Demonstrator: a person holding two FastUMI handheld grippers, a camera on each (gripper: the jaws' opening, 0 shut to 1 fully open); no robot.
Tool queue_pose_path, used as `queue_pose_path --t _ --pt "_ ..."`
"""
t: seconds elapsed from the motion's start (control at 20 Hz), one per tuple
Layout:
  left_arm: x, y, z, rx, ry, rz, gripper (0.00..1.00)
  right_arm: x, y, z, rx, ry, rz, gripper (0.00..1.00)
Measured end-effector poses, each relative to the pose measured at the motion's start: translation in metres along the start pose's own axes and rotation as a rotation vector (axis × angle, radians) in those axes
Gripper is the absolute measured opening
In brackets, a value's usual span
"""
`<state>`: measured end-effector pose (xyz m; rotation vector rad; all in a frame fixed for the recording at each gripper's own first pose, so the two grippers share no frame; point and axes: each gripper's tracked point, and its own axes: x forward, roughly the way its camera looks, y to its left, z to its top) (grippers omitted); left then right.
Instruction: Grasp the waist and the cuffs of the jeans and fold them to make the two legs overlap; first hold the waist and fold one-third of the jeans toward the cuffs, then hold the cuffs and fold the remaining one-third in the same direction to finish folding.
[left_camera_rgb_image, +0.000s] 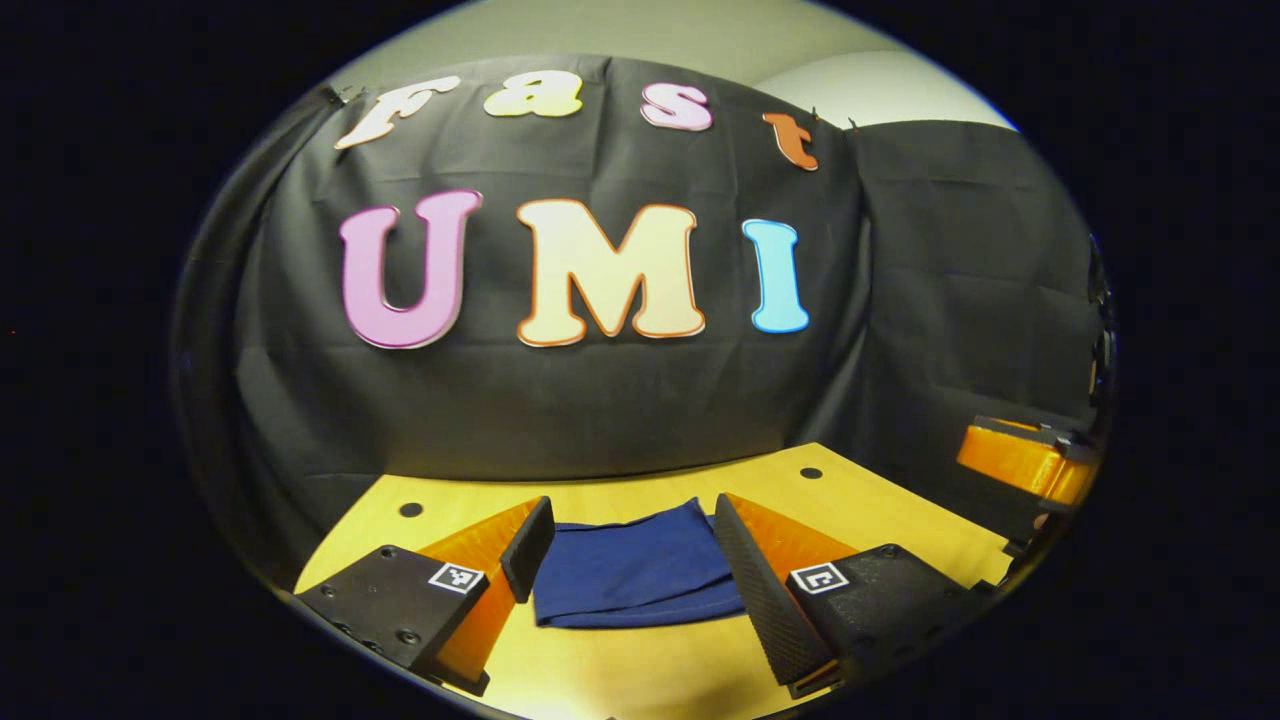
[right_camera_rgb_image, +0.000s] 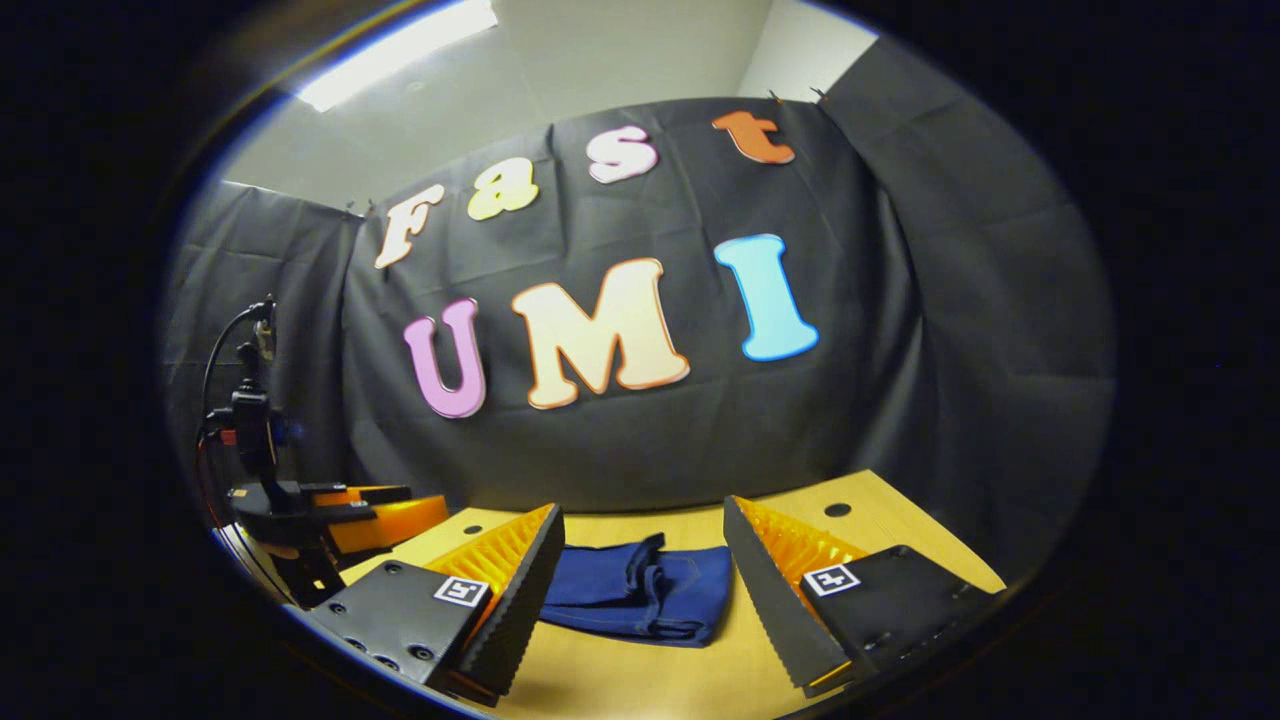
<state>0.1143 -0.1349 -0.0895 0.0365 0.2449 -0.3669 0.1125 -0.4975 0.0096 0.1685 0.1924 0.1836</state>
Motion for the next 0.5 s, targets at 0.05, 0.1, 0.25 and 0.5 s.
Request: queue_pose_path --t 0.05,0.1,0.25,0.5 --pt "-0.018 0.003 0.0 -0.013 0.001 0.002 0.94 -0.01 0.012 0.009 -0.016 -0.027 0.0 0.98" --pt "-0.034 0.01 0.003 -0.025 -0.013 0.011 0.94 -0.02 0.028 0.017 -0.028 -0.046 0.015 0.98" --pt "-0.07 0.023 0.013 -0.023 -0.051 0.033 0.93 -0.046 0.068 0.034 -0.051 -0.071 0.063 0.94" --pt "-0.1 0.032 0.029 -0.017 -0.095 0.048 0.95 -0.076 0.107 0.051 -0.071 -0.111 0.112 0.94"
